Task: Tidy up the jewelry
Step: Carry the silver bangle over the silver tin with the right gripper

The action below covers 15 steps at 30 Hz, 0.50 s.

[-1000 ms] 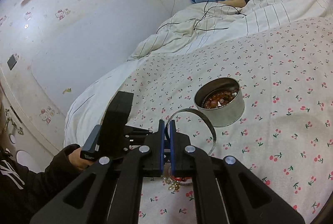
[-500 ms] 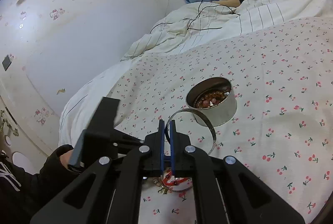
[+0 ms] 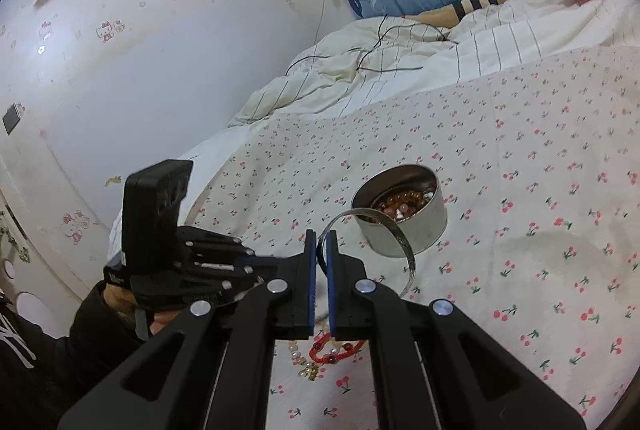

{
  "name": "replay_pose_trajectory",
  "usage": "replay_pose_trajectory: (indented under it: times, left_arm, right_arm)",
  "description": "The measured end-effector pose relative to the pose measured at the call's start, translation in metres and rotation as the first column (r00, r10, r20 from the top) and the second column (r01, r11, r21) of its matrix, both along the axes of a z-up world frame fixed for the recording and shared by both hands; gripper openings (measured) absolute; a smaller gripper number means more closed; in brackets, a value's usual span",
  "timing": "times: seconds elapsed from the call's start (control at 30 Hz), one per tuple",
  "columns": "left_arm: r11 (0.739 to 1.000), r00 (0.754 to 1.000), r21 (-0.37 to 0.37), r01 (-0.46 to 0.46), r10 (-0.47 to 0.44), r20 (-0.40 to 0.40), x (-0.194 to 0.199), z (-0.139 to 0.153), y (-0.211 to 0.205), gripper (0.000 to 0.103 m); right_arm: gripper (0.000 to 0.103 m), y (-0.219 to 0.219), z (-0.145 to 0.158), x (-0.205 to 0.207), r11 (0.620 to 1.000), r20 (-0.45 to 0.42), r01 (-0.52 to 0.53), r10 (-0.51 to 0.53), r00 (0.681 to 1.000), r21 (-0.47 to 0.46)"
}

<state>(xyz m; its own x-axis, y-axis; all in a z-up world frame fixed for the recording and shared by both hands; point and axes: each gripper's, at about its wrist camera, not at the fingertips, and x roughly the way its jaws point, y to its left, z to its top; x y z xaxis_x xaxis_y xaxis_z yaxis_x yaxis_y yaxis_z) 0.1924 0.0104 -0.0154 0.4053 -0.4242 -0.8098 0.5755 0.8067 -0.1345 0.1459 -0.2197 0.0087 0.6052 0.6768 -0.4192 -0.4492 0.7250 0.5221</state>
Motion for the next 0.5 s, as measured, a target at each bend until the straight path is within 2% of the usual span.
replay_pose_trajectory:
  times: [0.3, 0.5]
  left_arm:
    - [0.994, 0.993, -0.048, -0.101, 0.104, 0.063, 0.027, 0.022, 0.004, 0.003]
    - [0.986, 0.988, -0.086, -0.143, 0.147, 0.041, 0.058, 0.023, -0.002, 0.003]
  right_arm:
    - [0.005, 0.014, 0.012, -0.005, 0.991, 0.106, 0.04, -0.026, 0.994, -0.125]
    - [0.005, 0.031, 0.021, 0.003, 0.964, 0.202, 0.074, -0.022, 0.979, -0.255]
